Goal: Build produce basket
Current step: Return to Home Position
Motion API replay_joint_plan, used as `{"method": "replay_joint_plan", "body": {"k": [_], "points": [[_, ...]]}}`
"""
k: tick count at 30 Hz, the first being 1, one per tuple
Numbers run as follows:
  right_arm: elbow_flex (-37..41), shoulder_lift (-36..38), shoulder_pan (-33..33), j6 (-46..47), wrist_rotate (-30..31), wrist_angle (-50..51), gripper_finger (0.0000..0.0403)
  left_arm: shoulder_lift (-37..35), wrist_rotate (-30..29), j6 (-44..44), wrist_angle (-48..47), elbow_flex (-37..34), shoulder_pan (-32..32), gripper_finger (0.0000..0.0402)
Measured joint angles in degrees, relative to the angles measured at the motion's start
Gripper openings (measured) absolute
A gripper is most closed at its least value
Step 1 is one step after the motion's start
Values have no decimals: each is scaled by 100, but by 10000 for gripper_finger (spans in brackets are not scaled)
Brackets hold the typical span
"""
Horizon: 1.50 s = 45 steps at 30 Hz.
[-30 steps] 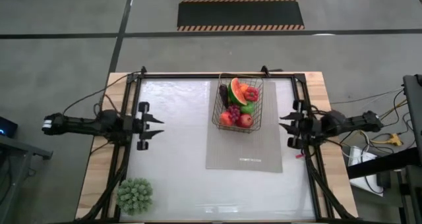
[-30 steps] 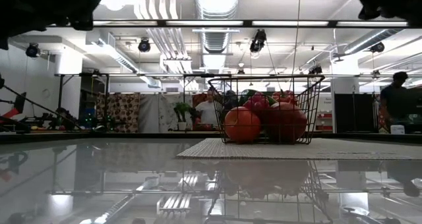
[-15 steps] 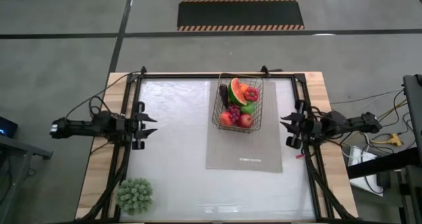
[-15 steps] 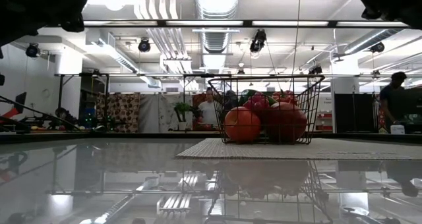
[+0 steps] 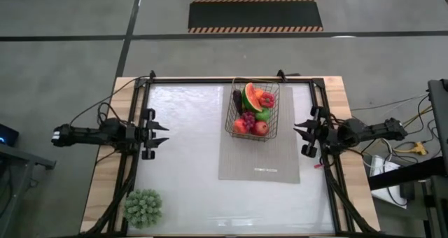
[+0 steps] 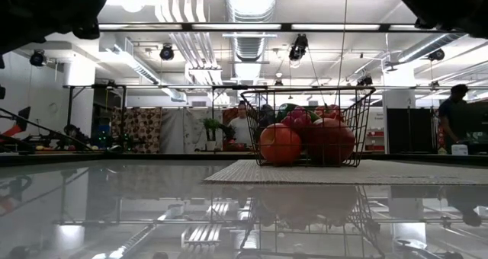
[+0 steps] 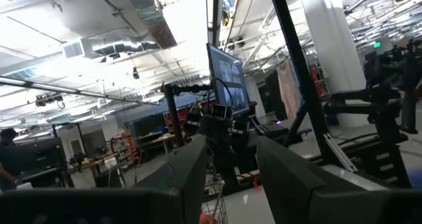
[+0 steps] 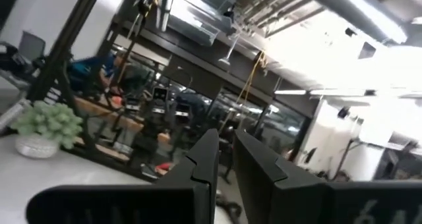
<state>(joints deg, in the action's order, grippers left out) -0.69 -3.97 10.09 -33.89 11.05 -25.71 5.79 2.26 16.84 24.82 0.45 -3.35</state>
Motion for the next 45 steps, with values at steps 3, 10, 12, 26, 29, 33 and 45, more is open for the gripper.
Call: {"method": "replay_joint_plan", "body": {"k": [3,10,12,26,29,33,45], "points": [[0,-56,-1,339,-1,-1,38,51,0,0,2,0,1,118],[0,-109,-1,900,2,17,38,207,6,2,0,0,2,118],[0,-109,1,990,0,19,38,247,7,2,-1,0,1,118],[0,-109,-1,992,0,24,38,563,7,2,0,-4,1,118],[0,-109,-1,992,0,24,38,626,7,2,-2,-4,0,118],[0,-109,1,990,0,24,38,707,7,2,-2,-4,1,118],[0,-109,1,990,0,24,38,905,7,2,-2,-7,1,118]]}}
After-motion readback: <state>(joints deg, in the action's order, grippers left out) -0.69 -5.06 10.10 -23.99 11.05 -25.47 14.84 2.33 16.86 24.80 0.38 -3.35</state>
